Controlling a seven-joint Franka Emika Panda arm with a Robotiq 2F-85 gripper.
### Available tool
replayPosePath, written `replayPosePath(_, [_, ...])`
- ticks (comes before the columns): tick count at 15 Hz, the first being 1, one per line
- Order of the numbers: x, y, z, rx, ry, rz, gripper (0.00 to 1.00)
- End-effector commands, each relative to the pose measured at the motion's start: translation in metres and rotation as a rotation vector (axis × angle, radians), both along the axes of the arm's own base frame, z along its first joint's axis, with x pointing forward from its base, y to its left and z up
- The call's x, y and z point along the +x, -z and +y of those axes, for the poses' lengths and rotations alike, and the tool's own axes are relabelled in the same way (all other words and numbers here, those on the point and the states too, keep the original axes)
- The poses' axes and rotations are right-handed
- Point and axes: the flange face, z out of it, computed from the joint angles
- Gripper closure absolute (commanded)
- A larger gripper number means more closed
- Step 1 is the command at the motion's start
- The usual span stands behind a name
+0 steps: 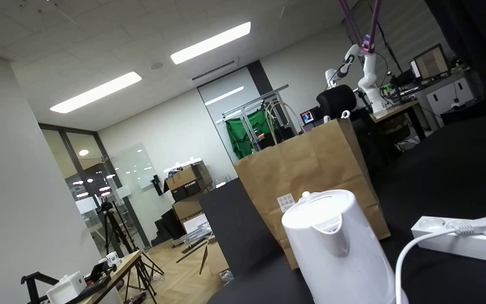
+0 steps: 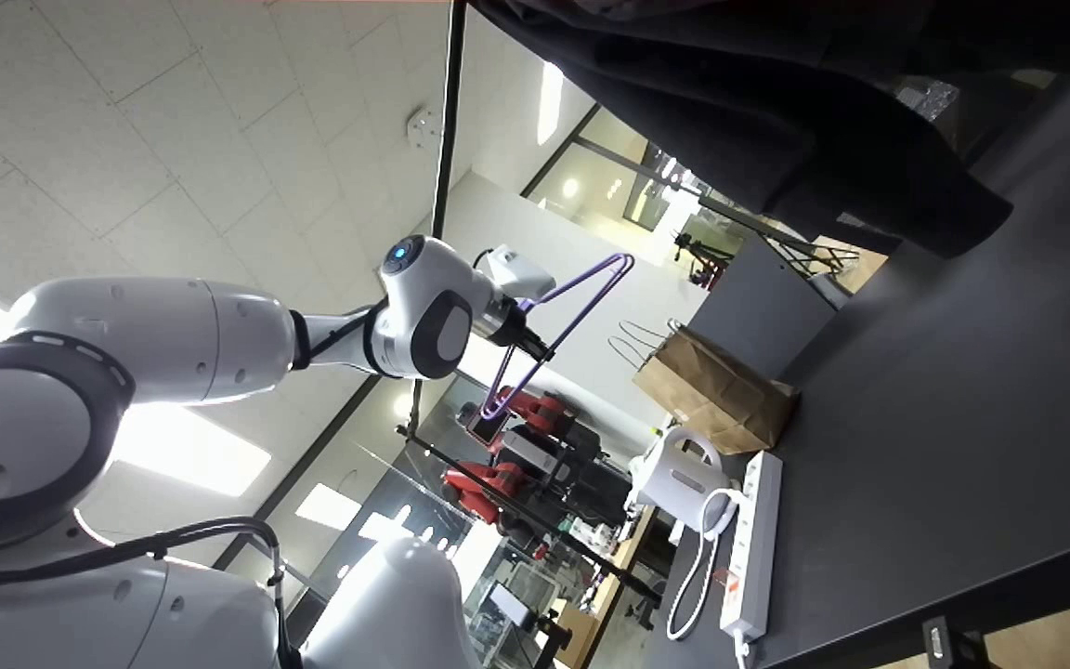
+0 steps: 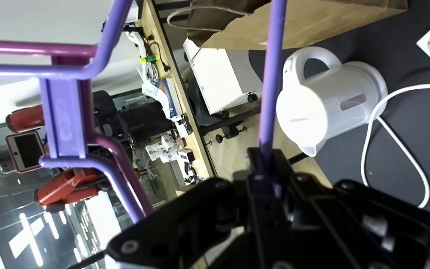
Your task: Put the hangers on the bar
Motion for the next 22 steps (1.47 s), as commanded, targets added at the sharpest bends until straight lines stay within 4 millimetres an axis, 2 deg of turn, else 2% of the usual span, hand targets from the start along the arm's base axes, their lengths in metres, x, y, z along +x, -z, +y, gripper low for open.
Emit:
replayPosePath(1, [0.000,-0.021,0.014,-0.003,-0.033,-0.062,0.98])
replayPosePath(5, [-0.001,-0.039,0.026,-0.001,-0.052,-0.115,0.98])
replayPosePath(8, [0.001,-0.053,0.026,0.024,-0.030,-0.159,0.98])
replayPosePath(12, [0.007,-0.066,0.012,0.069,0.072,-0.226,0.98])
replayPosePath(19, [0.024,-0.071,-0.013,0.134,0.140,-0.273,0.98])
replayPosePath(22, [0.029,-0.074,-0.017,0.165,0.141,-0.283,0.98])
